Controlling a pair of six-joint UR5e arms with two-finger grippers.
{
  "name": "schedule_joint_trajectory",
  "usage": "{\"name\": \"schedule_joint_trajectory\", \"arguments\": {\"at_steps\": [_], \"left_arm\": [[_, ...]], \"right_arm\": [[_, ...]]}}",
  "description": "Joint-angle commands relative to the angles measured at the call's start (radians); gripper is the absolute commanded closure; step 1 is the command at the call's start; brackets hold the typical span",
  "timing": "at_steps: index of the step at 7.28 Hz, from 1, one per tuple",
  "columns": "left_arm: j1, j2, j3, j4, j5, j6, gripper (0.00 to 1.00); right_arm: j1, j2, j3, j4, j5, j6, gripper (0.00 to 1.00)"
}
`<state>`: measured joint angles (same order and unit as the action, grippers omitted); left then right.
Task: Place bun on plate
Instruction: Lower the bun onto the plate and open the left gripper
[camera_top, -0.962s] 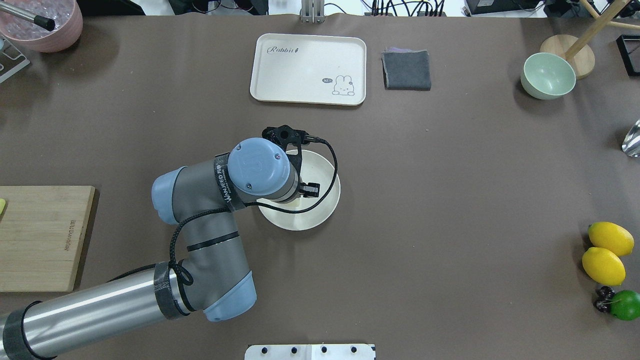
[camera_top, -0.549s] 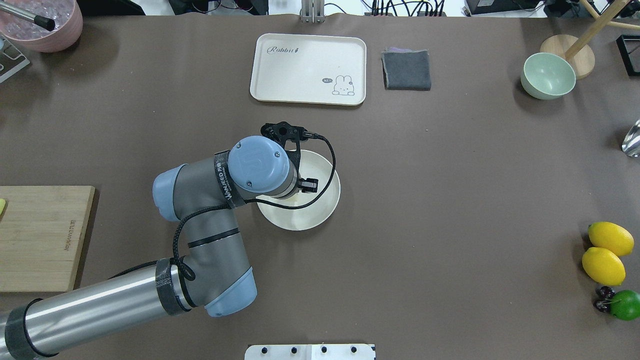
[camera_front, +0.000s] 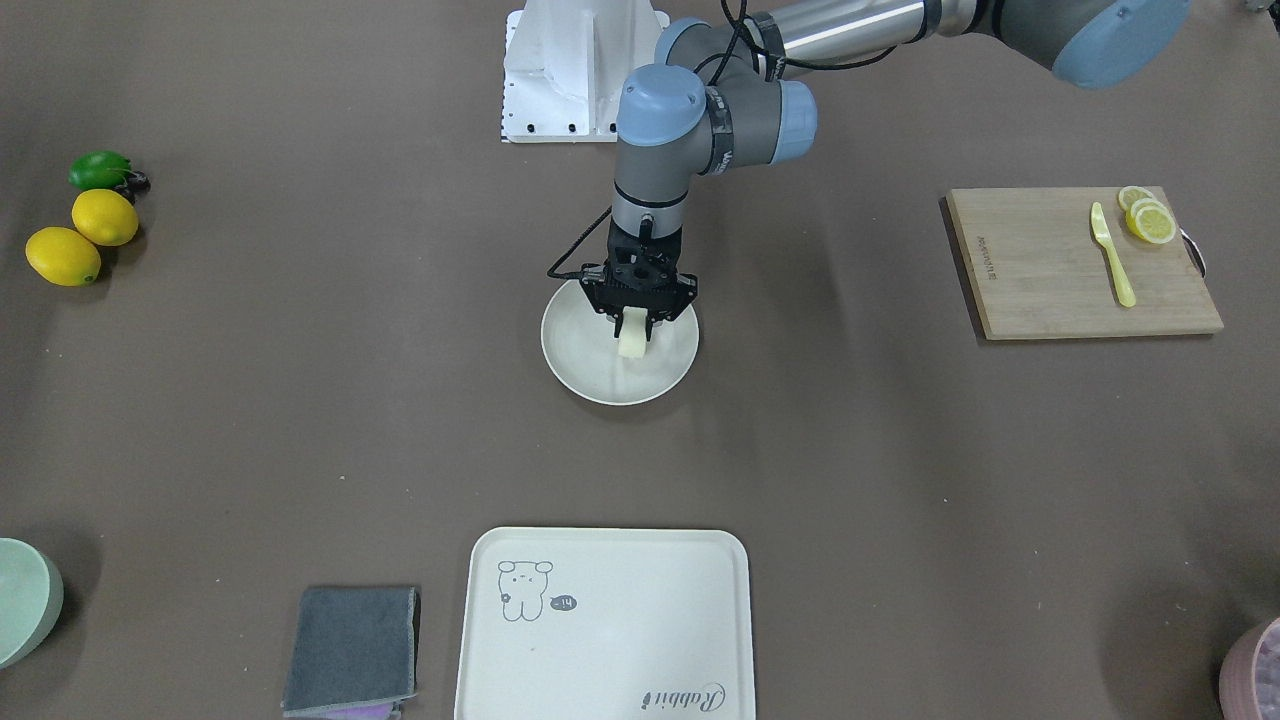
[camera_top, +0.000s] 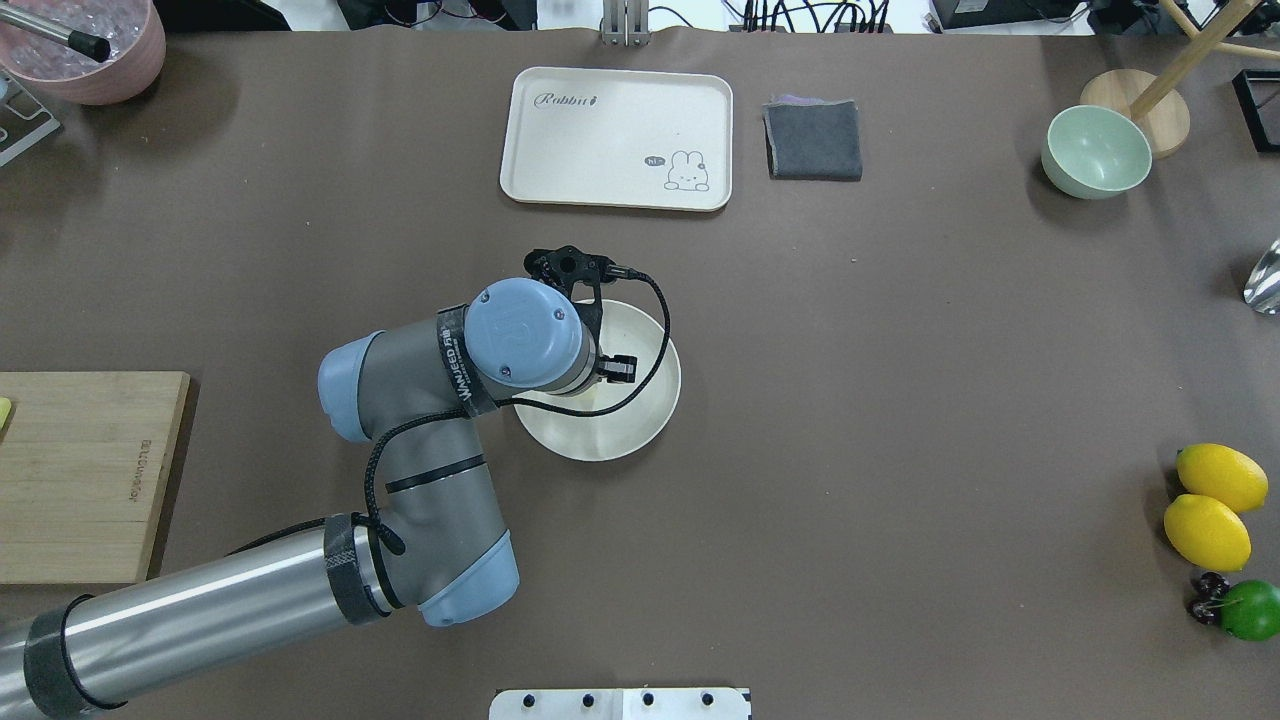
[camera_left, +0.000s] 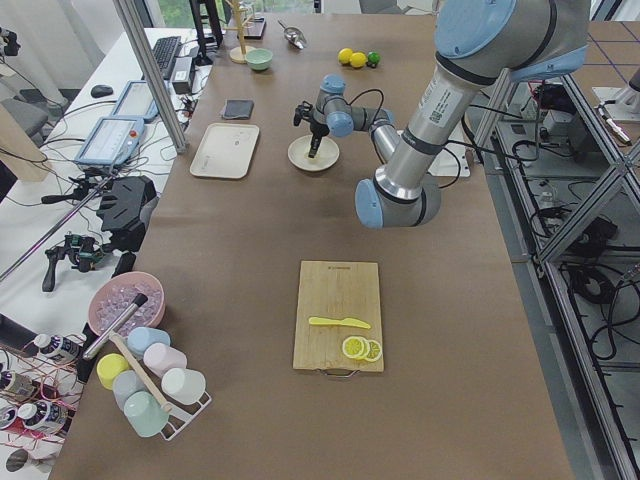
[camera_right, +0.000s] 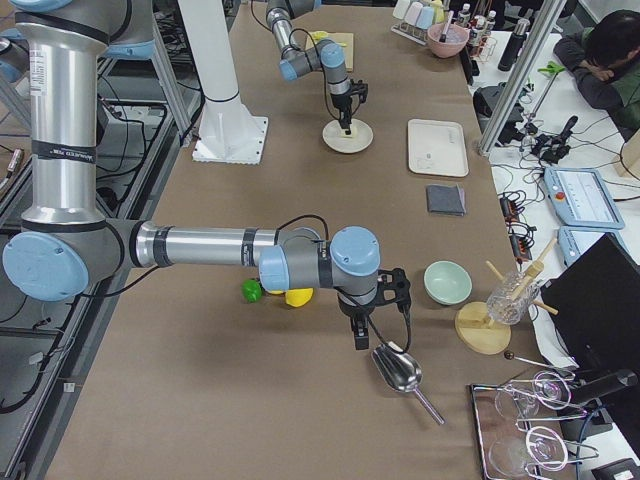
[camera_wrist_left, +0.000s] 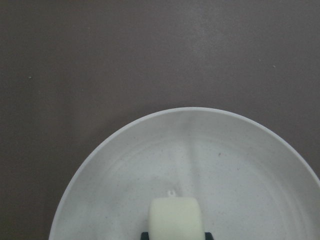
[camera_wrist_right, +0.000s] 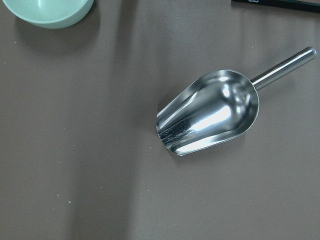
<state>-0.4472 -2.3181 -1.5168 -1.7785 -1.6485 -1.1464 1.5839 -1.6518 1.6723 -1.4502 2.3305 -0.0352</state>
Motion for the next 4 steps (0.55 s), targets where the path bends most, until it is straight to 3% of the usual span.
{"name": "schedule_joint_trajectory", "arguments": {"at_steps": [1,4], "left_arm": [[-0.002,-0.013,-0.006,0.004,-0.001,-0.001,0.03],[-0.108,0.06,-0.161,0.03,-0.011,0.077,0.02]], "right_arm": [[-0.005,0.003,0.0,-0.01,-0.007,0.0,0.0],[-0.004,0.017,0.001,-0.056,-0.008,0.0,0.0]]}}
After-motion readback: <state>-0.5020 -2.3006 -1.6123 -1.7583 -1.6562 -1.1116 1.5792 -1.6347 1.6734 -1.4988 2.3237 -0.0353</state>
